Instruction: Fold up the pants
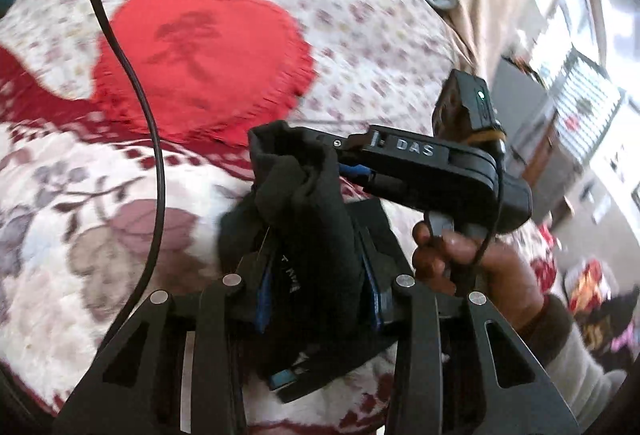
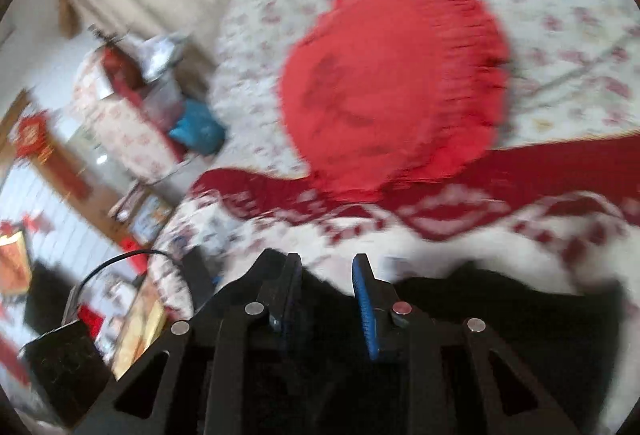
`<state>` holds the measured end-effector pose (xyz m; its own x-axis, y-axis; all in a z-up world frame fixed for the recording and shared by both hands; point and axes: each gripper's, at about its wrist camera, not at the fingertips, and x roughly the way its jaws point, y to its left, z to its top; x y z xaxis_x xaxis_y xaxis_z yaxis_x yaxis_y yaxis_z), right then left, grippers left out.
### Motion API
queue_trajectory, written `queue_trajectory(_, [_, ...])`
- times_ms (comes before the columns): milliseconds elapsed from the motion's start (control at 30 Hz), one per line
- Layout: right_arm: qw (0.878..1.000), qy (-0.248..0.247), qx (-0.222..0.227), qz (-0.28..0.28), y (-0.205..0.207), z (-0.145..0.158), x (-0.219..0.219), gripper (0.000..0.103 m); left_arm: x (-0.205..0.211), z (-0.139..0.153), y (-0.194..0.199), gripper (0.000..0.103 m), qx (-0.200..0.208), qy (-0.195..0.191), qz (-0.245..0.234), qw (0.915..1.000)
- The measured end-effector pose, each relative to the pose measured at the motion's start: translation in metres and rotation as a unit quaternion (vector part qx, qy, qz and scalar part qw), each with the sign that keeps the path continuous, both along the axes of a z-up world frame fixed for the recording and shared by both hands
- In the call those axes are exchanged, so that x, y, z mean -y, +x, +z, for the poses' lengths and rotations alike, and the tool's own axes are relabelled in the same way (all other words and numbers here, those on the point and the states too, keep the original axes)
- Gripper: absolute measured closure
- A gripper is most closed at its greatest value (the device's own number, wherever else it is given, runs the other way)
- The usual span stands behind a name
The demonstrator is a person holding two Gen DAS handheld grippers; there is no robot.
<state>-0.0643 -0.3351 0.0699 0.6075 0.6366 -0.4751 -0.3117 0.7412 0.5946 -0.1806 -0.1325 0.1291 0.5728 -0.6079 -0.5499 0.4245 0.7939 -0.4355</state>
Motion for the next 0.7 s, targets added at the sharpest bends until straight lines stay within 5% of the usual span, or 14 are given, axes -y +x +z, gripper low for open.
queue_trajectory(100, [0.997,-0.017,-0.020,-0.069,-0.013,-0.003,0.038,0.074,0.030,-0.006,0.000,0.068,0.006,0.023,-0.038,0.9990])
queue_trajectory(167, [0.995,-0.004,-0.031,-0.095,-0.021,-0.004,0.058,0.048,0.046,-0.011,-0.003,0.068,0.005,0.026,-0.057,0.9980])
queue_trajectory(233, [0.993,0.020,-0.046,-0.106,-0.031,-0.009,0.073,0.047,0.059,-0.018,-0.002,0.063,-0.008,0.018,-0.080,0.9966])
queue_trajectory(300, [0.992,0.045,-0.064,-0.101,-0.039,-0.015,0.081,0.047,0.067,-0.024,-0.004,0.048,-0.028,0.012,-0.109,0.9936])
queue_trajectory(467, [0.991,0.076,-0.070,-0.084,-0.057,-0.023,0.087,0.031,0.070,-0.021,-0.018,0.047,-0.030,0.031,-0.144,0.9886])
queue_trajectory(533, [0.992,0.071,-0.076,-0.077,-0.063,-0.026,0.086,0.031,0.056,-0.012,-0.023,0.042,-0.030,0.018,-0.152,0.9878])
queue_trajectory(600, [0.992,0.072,-0.074,-0.074,-0.066,-0.028,0.084,0.030,0.045,-0.005,-0.024,0.026,-0.032,0.001,-0.156,0.9872])
queue_trajectory(700, [0.991,0.095,-0.068,-0.067,-0.071,-0.028,0.083,0.023,0.033,-0.002,-0.023,0.026,-0.037,-0.001,-0.154,0.9874])
